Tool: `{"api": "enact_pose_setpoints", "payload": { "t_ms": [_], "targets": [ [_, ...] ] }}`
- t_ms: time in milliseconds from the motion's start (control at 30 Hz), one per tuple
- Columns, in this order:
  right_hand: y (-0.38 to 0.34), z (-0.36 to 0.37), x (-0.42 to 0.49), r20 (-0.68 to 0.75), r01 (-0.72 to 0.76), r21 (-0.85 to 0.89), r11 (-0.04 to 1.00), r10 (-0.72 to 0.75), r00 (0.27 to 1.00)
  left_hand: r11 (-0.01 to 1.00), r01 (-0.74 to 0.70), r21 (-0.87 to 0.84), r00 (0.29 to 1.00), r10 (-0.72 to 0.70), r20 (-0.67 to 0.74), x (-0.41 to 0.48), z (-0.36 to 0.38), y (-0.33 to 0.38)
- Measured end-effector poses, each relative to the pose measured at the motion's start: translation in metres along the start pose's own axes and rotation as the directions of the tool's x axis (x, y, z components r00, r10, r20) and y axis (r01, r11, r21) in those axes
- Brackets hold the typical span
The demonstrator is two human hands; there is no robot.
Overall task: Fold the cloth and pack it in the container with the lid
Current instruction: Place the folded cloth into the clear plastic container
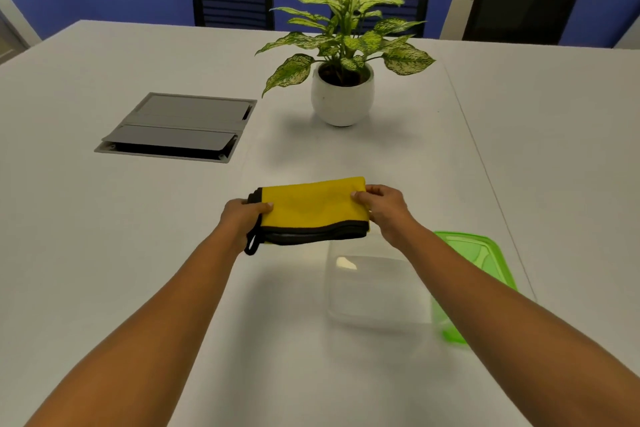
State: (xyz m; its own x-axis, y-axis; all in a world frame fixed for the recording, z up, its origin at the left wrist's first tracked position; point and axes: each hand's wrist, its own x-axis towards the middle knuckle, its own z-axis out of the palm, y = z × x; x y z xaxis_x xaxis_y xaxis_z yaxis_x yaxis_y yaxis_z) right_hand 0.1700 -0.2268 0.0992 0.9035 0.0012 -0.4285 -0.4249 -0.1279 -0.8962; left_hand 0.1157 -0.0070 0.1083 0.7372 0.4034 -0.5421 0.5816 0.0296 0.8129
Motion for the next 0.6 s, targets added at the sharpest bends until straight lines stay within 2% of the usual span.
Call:
{"api": "enact_pose_setpoints", "payload": {
  "t_ms": [167,333,600],
  "targets": [
    [0.018,-0.061,-0.025,-0.140,-0.004,0.033,0.999,0.008,0.990,0.997,-0.038,0.067,0.990,0.029,0.138,-0.035,0.044,0.001],
    [0.043,-0.096,-0.043,-0.206,-0.030,0.027,0.999,0.035,0.978,0.989,-0.025,0.148,0.975,-0.008,0.221,-0.052,0.074,-0.021],
    [0.072,-0.111,-0.056,-0.306,-0.055,-0.261,0.964,-0.028,0.952,0.913,-0.159,0.376,0.980,0.101,0.169,-0.061,0.113,-0.048]
  ]
}}
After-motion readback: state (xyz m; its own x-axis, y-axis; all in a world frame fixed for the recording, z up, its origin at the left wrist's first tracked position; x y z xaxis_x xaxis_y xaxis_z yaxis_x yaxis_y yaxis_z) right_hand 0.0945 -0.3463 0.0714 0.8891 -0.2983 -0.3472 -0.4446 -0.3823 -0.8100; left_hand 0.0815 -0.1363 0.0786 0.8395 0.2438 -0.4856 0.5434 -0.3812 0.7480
